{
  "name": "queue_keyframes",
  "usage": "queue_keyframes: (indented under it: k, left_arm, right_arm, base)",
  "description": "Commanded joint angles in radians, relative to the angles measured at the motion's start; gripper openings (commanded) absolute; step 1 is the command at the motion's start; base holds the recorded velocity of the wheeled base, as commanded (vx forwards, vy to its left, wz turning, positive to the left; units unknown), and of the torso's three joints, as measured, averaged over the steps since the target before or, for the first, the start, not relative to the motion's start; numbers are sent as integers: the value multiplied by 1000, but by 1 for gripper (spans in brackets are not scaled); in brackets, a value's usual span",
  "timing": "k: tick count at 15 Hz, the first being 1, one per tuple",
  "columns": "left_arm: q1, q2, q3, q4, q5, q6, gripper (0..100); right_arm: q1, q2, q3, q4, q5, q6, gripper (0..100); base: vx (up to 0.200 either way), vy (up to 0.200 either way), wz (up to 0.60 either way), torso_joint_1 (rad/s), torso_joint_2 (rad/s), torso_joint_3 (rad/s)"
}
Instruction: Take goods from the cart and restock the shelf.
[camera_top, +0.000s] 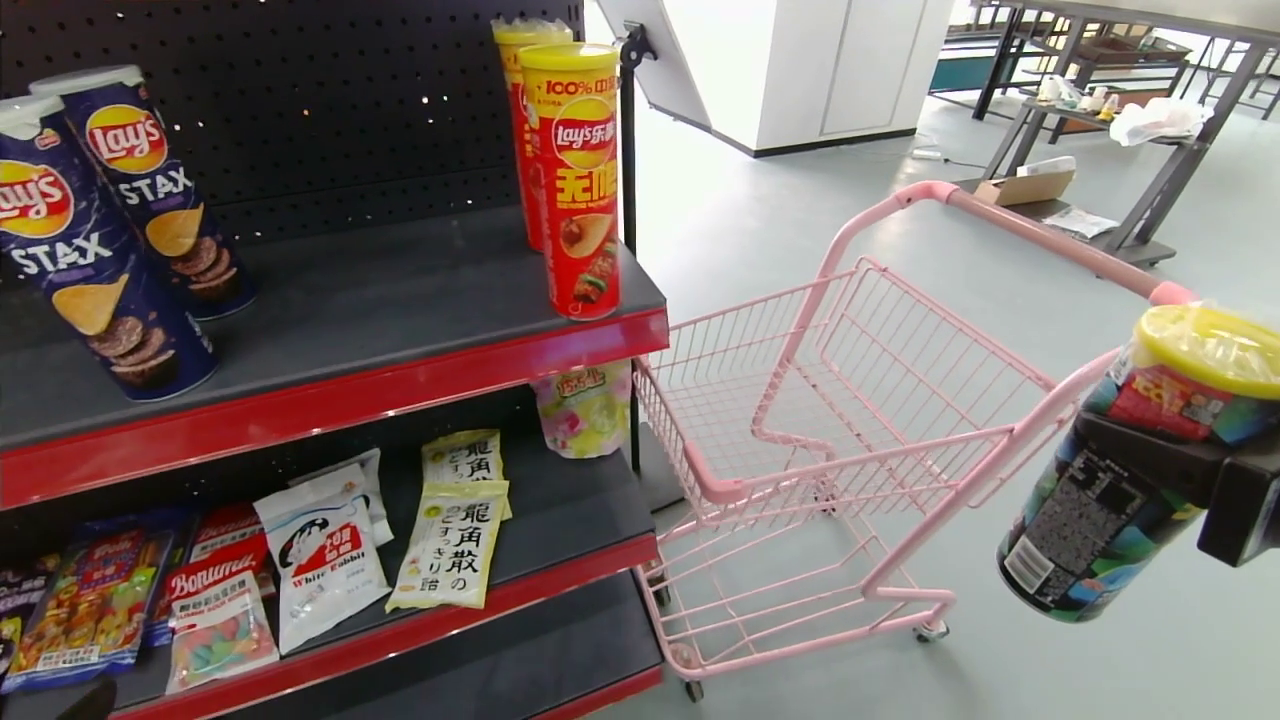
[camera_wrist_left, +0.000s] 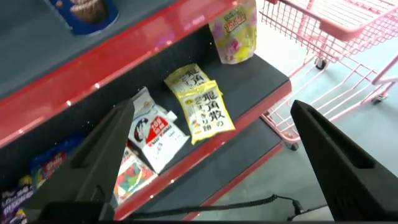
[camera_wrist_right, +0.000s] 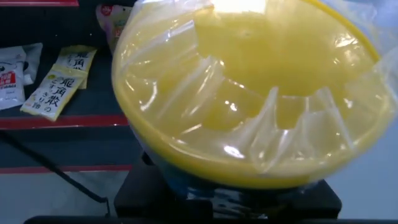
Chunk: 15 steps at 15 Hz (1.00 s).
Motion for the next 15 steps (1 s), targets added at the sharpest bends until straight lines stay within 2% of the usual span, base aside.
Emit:
queue_keyframes:
  k: [1, 8, 10, 15]
  left_arm:
    - [0, -7, 5, 0, 3, 1, 100]
    - [-2, -22, 9, 0, 3, 4, 100]
    - [-2, -22, 9, 0, 1, 4, 100]
    - [-2, -22, 9, 0, 1, 4, 100]
  right_arm:
    - [0, -15, 17, -1, 0, -6, 0]
    - [0, -26, 34, -2, 0, -16, 0]
    - [0, -27, 37, -2, 2, -16, 0]
    - [4, -43, 45, -4, 9, -16, 0]
  base:
    - [-200, 0, 0, -2, 7, 2]
    - [0, 0, 600, 2, 2, 5]
    - [0, 0, 0, 0, 0, 0]
    - [0, 200, 0, 5, 3, 1]
